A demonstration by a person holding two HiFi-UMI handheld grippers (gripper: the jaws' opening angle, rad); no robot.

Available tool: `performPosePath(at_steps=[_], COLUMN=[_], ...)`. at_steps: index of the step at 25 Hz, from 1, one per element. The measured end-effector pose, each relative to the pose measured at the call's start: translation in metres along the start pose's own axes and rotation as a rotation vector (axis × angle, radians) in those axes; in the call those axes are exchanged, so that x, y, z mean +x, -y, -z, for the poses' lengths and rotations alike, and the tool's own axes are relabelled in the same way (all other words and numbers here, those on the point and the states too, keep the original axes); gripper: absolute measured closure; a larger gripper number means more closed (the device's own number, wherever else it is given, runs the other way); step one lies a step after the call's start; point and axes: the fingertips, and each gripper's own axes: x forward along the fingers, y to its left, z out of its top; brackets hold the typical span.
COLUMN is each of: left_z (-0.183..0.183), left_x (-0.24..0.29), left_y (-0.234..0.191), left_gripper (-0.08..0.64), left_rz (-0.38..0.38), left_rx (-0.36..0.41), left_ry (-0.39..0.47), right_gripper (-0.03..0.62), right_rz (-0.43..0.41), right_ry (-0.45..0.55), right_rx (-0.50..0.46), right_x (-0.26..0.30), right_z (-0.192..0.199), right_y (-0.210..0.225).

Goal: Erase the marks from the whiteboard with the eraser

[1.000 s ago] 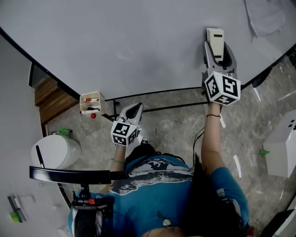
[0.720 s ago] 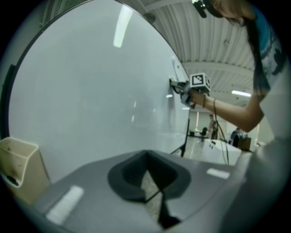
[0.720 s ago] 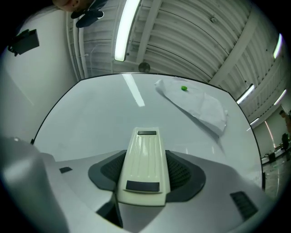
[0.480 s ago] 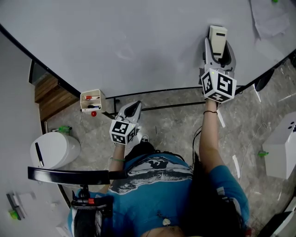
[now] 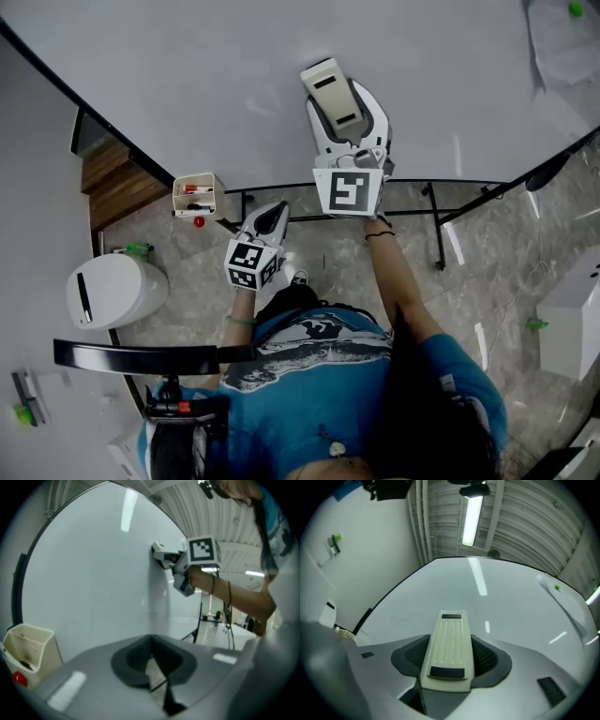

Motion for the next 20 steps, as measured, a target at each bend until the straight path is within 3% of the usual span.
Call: performPosePath(at_steps=[6,11,13,16,20], left_z=[0.007,0.011,0.012,0.013,0.011], left_x=[-0.005,-0.013,-0.015,-0.014,-0.009], left_y=[-0.010,-0.014,-0.014,-0.013,-0.009], left_gripper=[0.557,0.557,0.557,0.557,0.557], left_rz=[-0.032,-0.048,-0.048,-0.046,-0.033], left_rx=[-0.015,-0.022,-0.024,-0.027,-0.028], left_ry=[-0.002,-0.004,-0.003,-0.003,-0.003], right_gripper=[0.330,0.328,0.329,0.330,0.329], right_rz=[-0.156,-0.195,-0.185,-0.101,0.053], right_ry=[-0.021,-0.014,0.018,0.079,0.034], right_rx=[-0.060,-0.033,0.016,0.150,0.227], right_x=[0.018,0.018,0.012,0.004,-0.013], right_z=[0.006,0.002,-0.004,-0.008,0.009], right_y=[-0.089,-0.101,-0.089,-0.043,0.049])
